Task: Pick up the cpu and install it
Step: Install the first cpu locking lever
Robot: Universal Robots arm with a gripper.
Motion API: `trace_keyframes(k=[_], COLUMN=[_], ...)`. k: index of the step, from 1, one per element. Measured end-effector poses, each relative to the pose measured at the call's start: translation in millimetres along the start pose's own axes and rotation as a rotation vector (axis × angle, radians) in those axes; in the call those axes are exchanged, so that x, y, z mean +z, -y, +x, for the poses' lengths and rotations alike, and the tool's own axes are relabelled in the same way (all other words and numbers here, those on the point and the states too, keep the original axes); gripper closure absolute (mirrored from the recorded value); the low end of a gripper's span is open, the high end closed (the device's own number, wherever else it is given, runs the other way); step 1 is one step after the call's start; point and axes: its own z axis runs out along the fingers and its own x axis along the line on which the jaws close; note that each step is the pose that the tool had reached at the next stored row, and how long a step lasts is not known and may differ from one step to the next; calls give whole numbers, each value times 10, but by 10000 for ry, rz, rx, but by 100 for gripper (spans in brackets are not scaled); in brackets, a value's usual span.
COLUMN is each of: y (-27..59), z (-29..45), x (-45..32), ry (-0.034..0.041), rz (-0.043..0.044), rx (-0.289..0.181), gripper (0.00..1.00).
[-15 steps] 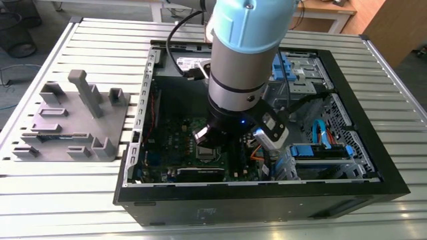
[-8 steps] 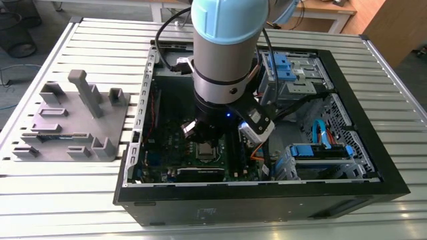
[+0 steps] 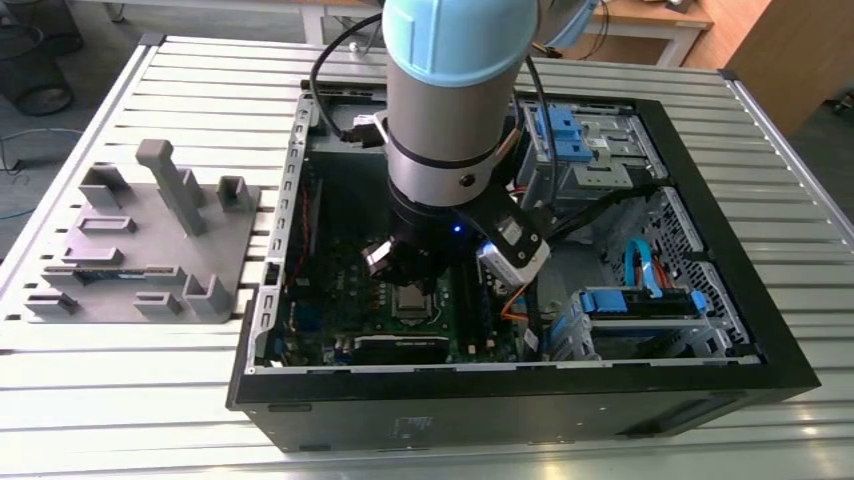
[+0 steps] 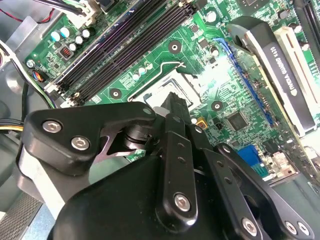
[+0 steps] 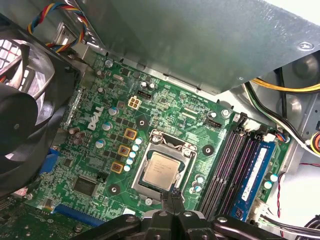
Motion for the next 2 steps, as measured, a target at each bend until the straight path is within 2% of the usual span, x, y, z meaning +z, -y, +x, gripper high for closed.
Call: trace_keyframes(k=[2], y=[0], z=[0], x=[0], ry=[0], rz=[0], rx=[0], gripper=[89])
